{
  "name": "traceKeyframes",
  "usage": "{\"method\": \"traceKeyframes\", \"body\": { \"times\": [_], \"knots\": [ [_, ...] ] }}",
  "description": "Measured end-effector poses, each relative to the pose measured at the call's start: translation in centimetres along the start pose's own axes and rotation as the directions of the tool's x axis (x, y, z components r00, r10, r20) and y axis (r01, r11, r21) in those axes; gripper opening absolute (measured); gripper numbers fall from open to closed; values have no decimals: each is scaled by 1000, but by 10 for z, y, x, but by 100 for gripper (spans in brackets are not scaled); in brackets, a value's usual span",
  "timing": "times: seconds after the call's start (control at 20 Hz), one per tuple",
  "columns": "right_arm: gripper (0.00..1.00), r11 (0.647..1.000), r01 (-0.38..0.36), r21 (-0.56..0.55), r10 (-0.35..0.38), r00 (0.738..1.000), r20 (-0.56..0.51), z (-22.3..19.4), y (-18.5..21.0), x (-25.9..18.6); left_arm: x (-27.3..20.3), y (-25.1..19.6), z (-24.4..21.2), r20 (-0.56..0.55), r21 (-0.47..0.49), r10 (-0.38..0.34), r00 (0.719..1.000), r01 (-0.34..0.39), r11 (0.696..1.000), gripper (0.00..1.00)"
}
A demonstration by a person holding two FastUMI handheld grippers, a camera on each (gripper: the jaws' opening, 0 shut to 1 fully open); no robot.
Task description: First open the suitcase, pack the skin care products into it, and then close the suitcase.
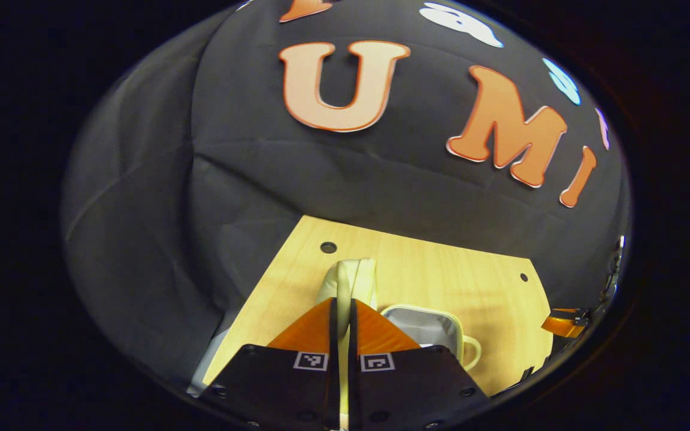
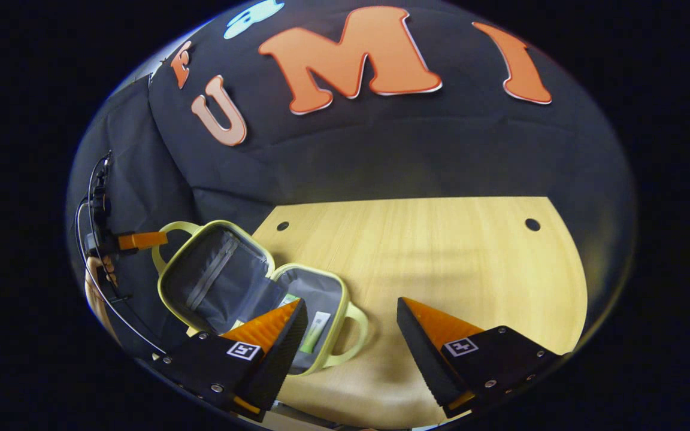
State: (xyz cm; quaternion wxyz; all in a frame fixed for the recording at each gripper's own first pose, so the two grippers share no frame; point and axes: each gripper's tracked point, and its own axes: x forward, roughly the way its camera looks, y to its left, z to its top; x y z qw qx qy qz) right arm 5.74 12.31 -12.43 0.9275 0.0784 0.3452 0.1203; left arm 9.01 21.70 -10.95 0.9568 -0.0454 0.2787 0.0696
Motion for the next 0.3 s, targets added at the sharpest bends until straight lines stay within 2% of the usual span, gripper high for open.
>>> {"method": "traceKeyframes", "body": {
  "times": [0.3],
  "knots": [
    [96,1000,11,27,-13,998,57,-1,-69,-50,-2,-106,-16,-28,83,-21,999,23,996,5]
  ]
}}
